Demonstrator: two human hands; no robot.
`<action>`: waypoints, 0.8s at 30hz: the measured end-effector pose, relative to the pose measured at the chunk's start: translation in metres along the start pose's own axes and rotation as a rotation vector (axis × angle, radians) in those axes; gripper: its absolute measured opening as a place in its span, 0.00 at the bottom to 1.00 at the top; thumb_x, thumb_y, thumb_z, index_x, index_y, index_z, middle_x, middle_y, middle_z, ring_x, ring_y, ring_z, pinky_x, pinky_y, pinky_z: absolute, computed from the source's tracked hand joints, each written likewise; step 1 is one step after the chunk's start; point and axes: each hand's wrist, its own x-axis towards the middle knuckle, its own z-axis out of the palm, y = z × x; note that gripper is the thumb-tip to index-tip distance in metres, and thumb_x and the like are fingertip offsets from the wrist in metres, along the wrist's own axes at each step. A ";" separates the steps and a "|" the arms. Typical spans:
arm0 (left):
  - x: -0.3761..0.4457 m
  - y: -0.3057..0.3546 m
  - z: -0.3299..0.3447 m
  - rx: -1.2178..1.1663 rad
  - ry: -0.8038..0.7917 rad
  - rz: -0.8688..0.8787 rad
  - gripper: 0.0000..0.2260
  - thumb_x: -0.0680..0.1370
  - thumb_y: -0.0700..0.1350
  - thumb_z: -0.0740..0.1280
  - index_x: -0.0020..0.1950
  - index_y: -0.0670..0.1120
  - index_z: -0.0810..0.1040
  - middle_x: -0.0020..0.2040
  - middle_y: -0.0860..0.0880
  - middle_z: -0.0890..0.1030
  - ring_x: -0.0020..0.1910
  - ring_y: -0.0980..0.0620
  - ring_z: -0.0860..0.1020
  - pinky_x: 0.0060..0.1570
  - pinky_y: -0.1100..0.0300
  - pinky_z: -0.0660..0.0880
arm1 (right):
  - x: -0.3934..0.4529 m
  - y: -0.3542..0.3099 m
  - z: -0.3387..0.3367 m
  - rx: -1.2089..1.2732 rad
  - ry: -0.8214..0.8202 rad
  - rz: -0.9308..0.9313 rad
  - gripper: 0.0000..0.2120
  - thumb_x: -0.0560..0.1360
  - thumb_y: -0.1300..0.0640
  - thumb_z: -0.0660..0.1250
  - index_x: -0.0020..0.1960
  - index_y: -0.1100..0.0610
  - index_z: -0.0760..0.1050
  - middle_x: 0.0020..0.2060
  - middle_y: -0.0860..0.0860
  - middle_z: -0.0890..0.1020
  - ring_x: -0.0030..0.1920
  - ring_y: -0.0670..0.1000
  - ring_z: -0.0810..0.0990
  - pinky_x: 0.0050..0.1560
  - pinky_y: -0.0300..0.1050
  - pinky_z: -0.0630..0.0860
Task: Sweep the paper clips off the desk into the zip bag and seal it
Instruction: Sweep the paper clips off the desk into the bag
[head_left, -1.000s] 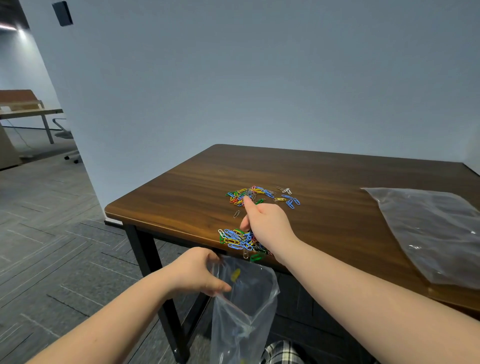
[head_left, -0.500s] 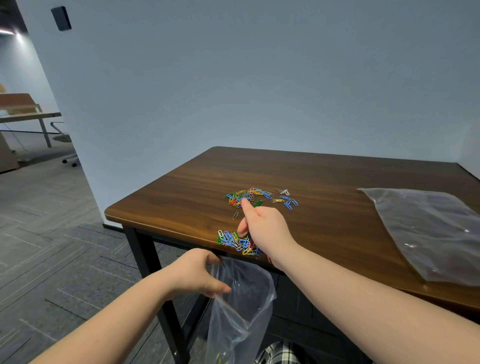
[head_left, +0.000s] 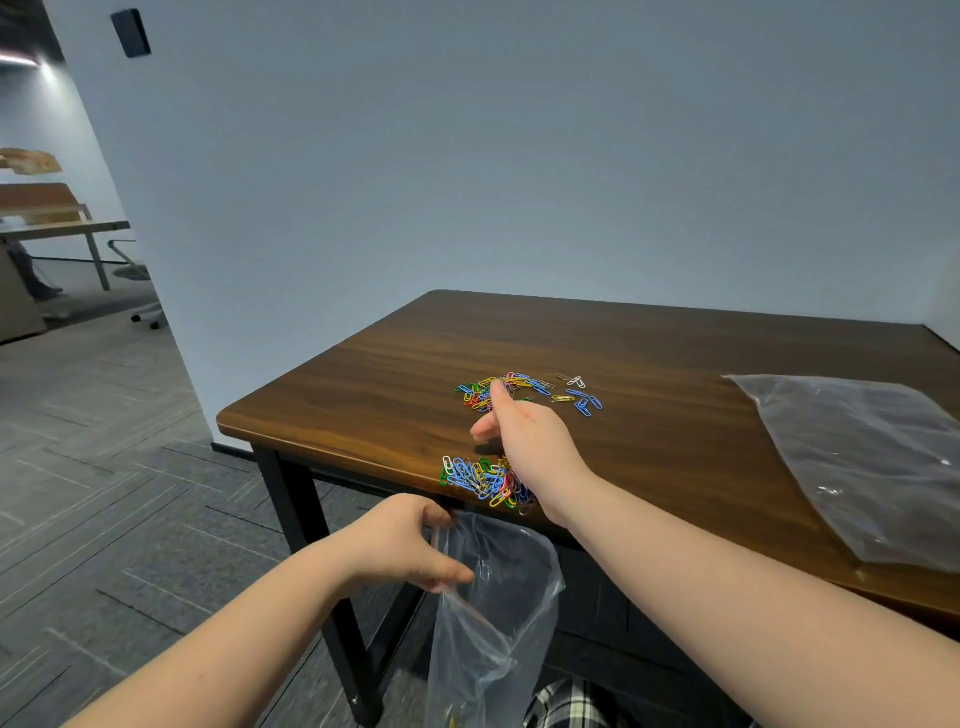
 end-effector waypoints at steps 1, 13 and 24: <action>0.000 0.000 0.000 -0.002 -0.001 0.003 0.33 0.67 0.39 0.78 0.68 0.37 0.69 0.39 0.49 0.78 0.22 0.59 0.79 0.27 0.70 0.74 | 0.000 -0.001 0.001 -0.001 -0.014 -0.001 0.29 0.81 0.43 0.50 0.44 0.61 0.82 0.45 0.53 0.85 0.50 0.51 0.80 0.56 0.48 0.71; -0.001 0.000 0.001 -0.008 -0.005 0.027 0.32 0.67 0.41 0.78 0.68 0.38 0.70 0.39 0.50 0.80 0.25 0.59 0.80 0.29 0.70 0.75 | 0.009 -0.006 0.021 -0.026 -0.065 -0.010 0.31 0.80 0.40 0.48 0.40 0.57 0.84 0.45 0.51 0.87 0.52 0.51 0.82 0.64 0.53 0.72; 0.003 -0.009 -0.007 -0.032 -0.001 0.029 0.33 0.66 0.41 0.78 0.68 0.39 0.70 0.62 0.43 0.78 0.29 0.57 0.82 0.32 0.69 0.77 | 0.010 -0.014 0.022 -0.187 -0.177 -0.035 0.35 0.80 0.40 0.45 0.45 0.59 0.86 0.51 0.53 0.85 0.53 0.51 0.77 0.61 0.47 0.67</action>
